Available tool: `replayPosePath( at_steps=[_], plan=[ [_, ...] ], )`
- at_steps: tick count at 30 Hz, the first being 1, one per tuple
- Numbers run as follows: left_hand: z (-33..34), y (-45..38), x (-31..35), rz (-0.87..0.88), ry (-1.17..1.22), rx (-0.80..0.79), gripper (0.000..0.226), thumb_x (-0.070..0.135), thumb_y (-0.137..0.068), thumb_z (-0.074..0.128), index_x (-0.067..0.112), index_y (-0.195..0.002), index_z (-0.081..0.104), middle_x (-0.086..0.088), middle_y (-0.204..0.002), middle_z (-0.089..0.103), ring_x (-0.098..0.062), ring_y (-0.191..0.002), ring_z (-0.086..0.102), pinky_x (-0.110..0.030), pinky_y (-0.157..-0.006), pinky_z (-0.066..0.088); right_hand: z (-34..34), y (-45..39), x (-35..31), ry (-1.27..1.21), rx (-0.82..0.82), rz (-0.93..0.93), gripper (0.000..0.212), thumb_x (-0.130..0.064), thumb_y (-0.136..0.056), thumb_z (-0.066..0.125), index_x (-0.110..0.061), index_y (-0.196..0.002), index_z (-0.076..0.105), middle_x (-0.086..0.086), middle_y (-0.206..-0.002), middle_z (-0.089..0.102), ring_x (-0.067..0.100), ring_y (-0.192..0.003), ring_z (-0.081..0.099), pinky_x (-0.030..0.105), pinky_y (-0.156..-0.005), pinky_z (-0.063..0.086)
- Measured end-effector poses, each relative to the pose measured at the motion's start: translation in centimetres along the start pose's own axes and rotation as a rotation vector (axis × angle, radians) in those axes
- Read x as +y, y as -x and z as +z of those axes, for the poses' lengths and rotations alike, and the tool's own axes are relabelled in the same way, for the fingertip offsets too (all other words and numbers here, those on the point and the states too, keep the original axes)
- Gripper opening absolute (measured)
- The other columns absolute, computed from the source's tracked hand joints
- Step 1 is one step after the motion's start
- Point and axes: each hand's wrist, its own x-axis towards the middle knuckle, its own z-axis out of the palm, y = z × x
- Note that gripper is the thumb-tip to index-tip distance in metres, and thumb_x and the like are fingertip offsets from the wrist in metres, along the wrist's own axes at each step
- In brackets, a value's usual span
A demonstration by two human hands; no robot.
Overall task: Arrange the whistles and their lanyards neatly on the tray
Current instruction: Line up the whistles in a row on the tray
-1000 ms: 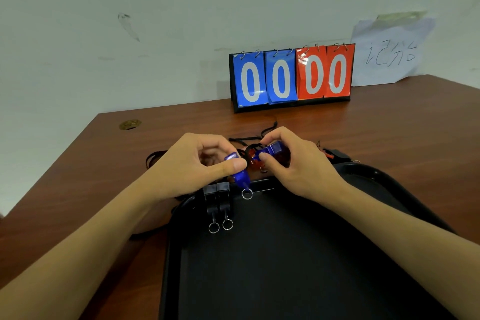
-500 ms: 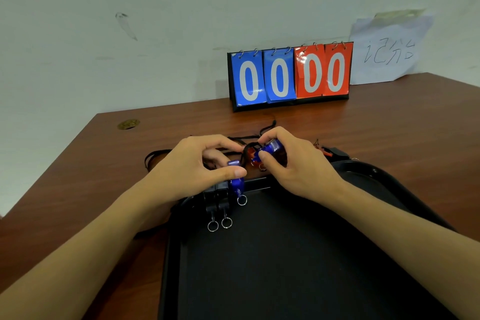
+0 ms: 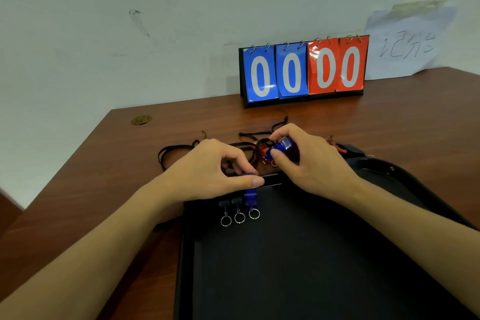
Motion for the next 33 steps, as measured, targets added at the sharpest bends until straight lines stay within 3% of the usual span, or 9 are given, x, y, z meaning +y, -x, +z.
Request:
replayPosePath(
  at_steps=[6,11,17,21,23,27,33],
  plan=[
    [-0.1,0.0,-0.2,0.004,0.001,-0.019,0.019,0.046,-0.084,0.08,0.029,-0.093,0.081,0.01,-0.094,0.079,-0.004,-0.09,0.073,-0.029,-0.086,0.057,-0.1,-0.1,0.0,-0.042,0.029,0.003,0.043,-0.043,-0.089,0.071,-0.039,-0.117,0.039,-0.015,-0.103,0.066,0.002,-0.094,0.064,0.027,-0.082,0.056],
    [-0.1,0.0,-0.5,0.005,0.013,-0.02,0.018,0.045,-0.084,0.08,0.029,-0.092,0.079,0.014,-0.092,0.077,-0.003,-0.089,0.072,-0.019,-0.082,0.056,-0.4,-0.1,-0.3,-0.044,0.082,-0.02,0.035,-0.039,-0.085,0.075,-0.039,-0.11,0.05,-0.013,-0.109,0.062,-0.001,-0.095,0.058,0.016,-0.081,0.049],
    [0.0,0.2,-0.8,0.022,0.048,-0.004,0.025,0.05,-0.092,0.068,0.029,-0.096,0.078,0.011,-0.092,0.078,-0.005,-0.089,0.072,-0.019,-0.081,0.057,-3.0,-1.0,-1.8,-0.04,0.101,-0.095,0.035,-0.034,-0.093,0.066,-0.036,-0.127,0.058,-0.024,-0.112,0.054,-0.006,-0.093,0.056,0.01,-0.077,0.044],
    [0.4,0.2,-1.1,0.012,0.088,0.097,0.036,0.045,-0.105,0.048,0.026,-0.097,0.078,0.01,-0.087,0.078,-0.005,-0.087,0.072,-0.022,-0.081,0.055,-5.1,-1.0,-2.5,-0.073,-0.065,-0.064,0.052,-0.04,-0.095,0.06,-0.038,-0.144,0.043,-0.021,-0.108,0.058,-0.003,-0.092,0.064,0.014,-0.074,0.054],
    [0.6,0.1,-1.3,0.01,0.098,0.142,0.038,0.04,-0.108,0.046,0.024,-0.096,0.078,0.007,-0.083,0.078,-0.008,-0.084,0.072,-0.021,-0.079,0.055,-6.0,-0.6,-2.8,-0.074,-0.18,-0.062,0.053,-0.046,-0.088,0.064,-0.038,-0.137,0.043,-0.015,-0.105,0.067,-0.003,-0.093,0.067,0.016,-0.075,0.057],
    [0.7,0.1,-1.5,0.028,0.098,0.158,0.036,0.035,-0.107,0.049,0.02,-0.093,0.079,0.004,-0.081,0.078,-0.008,-0.083,0.073,-0.012,-0.075,0.05,-6.1,0.7,-3.2,-0.074,-0.397,-0.057,0.033,-0.046,-0.085,0.069,-0.043,-0.111,0.049,-0.015,-0.102,0.072,-0.008,-0.096,0.067,0.016,-0.074,0.056],
    [0.8,0.1,-1.6,0.053,0.058,0.146,0.03,0.035,-0.105,0.054,0.023,-0.092,0.078,0.007,-0.085,0.078,-0.009,-0.088,0.074,-0.032,-0.084,0.058,-3.9,1.4,-2.8,-0.105,-0.403,-0.098,0.025,-0.046,-0.087,0.072,-0.043,-0.107,0.058,-0.023,-0.103,0.066,-0.008,-0.1,0.061,0.008,-0.075,0.049]
  ],
)
